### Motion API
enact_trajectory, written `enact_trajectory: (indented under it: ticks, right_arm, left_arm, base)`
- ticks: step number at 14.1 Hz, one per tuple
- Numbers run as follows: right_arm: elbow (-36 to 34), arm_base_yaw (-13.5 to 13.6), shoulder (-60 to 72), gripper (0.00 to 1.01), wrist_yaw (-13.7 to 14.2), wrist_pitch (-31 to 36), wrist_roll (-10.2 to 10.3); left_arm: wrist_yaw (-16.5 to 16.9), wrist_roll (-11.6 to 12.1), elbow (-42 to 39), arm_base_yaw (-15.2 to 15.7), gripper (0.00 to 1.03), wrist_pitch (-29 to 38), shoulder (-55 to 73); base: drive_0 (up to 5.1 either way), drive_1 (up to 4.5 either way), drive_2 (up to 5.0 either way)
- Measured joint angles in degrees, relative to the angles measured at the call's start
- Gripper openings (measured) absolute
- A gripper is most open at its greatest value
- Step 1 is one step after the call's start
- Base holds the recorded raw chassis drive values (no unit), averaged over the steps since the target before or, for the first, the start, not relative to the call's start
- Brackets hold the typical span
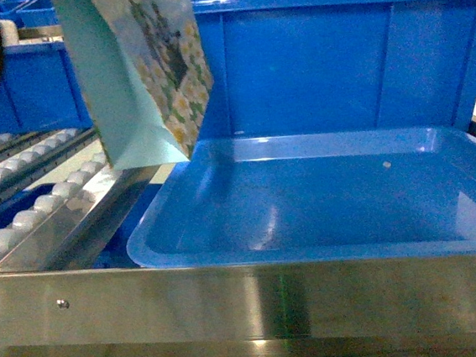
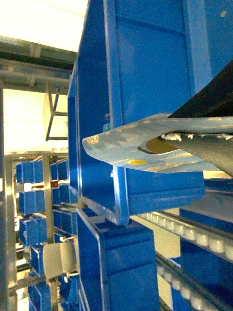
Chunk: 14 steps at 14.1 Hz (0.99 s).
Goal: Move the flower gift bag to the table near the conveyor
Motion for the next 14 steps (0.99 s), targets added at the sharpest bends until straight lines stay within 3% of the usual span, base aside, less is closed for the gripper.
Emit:
enact_trajectory:
  ticks: [3,4,7,14]
  right_arm:
    - [0.0,0.0,0.0,0.02,0.0,0.0,0.0]
    - [0.0,0.0,0.0,0.02,0.0,0.0,0.0]
    - [0.0,0.0,0.0,0.02,0.0,0.0,0.0]
    - [0.0,0.0,0.0,0.02,0.0,0.2,0.0]
  left_arm:
    - [-1.4,2.4,-8.6,2.0,0.02,-0.5,-12.7]
    - [-1.7,2.9,-11.3,2.4,0.02,-3.7,-17.1]
    - [-4.0,5.6,-19.2,1.9,0.02,-7.6,-28.1]
    - [-4.0,5.6,-19.7,1.9,0.02,-9.7,-29.7]
  base:
    - [0.0,0.0,0.0]
    - [0.0,0.0,0.0]
    - [0.0,0.0,0.0]
    - [0.0,0.0,0.0]
